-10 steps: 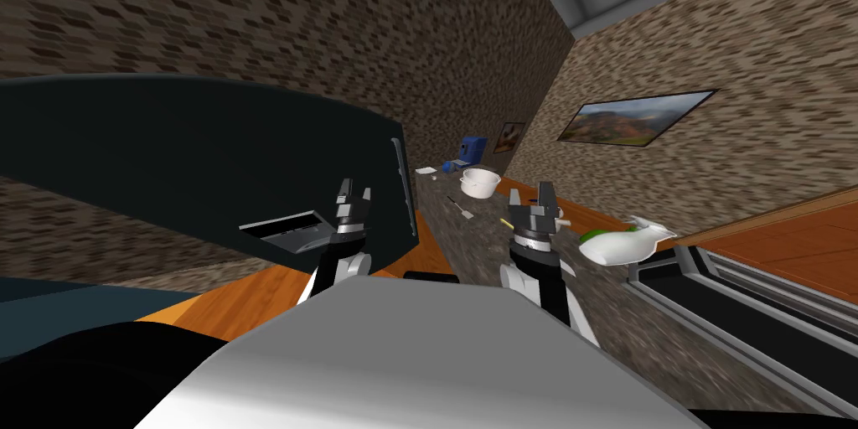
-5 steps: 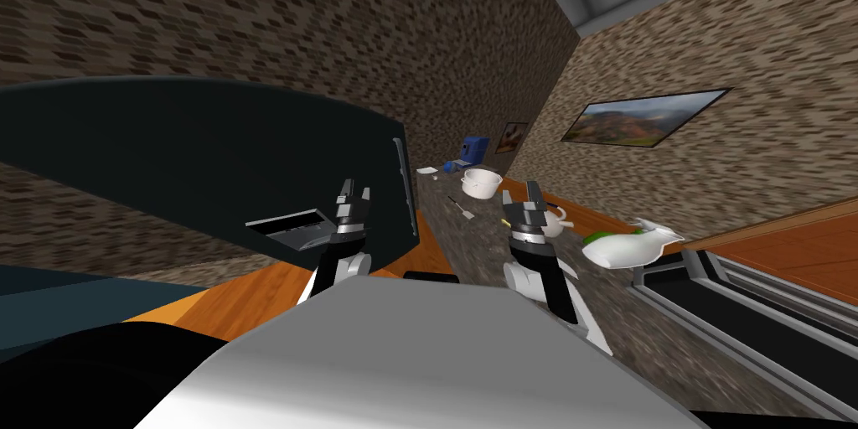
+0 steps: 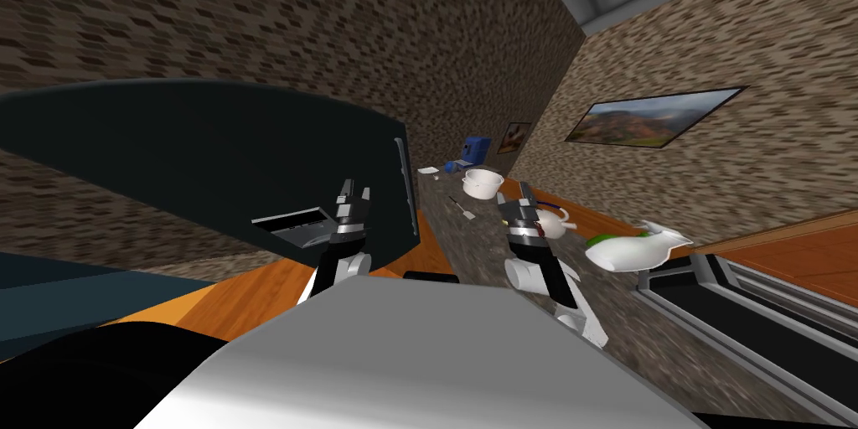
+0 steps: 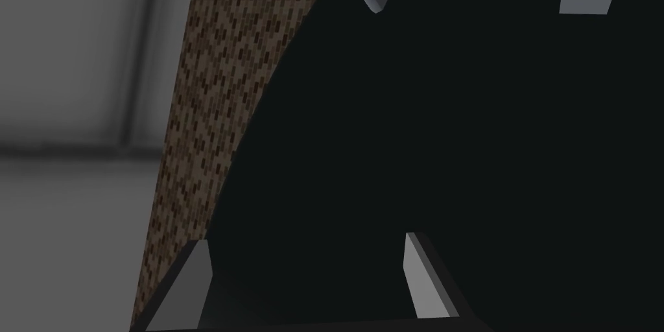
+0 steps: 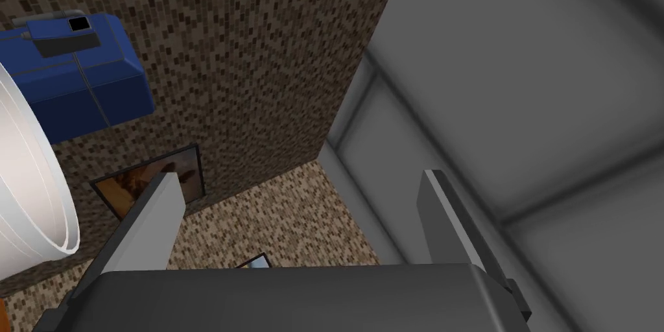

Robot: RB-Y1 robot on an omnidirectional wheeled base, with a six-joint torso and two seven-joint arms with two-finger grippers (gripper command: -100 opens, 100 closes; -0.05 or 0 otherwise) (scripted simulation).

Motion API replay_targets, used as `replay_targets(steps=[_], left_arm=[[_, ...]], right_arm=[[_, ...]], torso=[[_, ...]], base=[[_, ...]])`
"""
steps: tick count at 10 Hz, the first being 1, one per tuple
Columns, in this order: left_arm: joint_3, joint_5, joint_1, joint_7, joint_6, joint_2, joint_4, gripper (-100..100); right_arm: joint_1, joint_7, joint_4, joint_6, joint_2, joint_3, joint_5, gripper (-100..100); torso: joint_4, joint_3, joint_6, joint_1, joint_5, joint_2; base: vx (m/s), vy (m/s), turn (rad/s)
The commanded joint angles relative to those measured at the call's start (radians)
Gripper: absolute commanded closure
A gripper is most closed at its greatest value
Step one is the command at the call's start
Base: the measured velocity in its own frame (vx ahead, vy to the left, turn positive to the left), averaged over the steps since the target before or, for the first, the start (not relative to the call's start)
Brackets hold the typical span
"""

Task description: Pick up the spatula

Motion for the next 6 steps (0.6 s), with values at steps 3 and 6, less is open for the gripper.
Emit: replay_targets(steps=[3,6], left_arm=[[0.0,0.0,0.0,0.0,0.0,0.0,0.0,0],[0.0,0.0,0.0,0.0,0.0,0.0,0.0,0]], right_arm=[[-0.034,-0.054,0.031,0.1,-0.036,-0.006,-0.083,-100],[-0.052,-0.081,0.047,0.169,-0.053,-0.009,-0.123,-100]], torso=[[0.0,0.0,0.0,0.0,0.0,0.0],[0.0,0.0,0.0,0.0,0.0,0.0]], base=[[-0.003,-0.004,0.032],[-0.001,-0.005,0.025]])
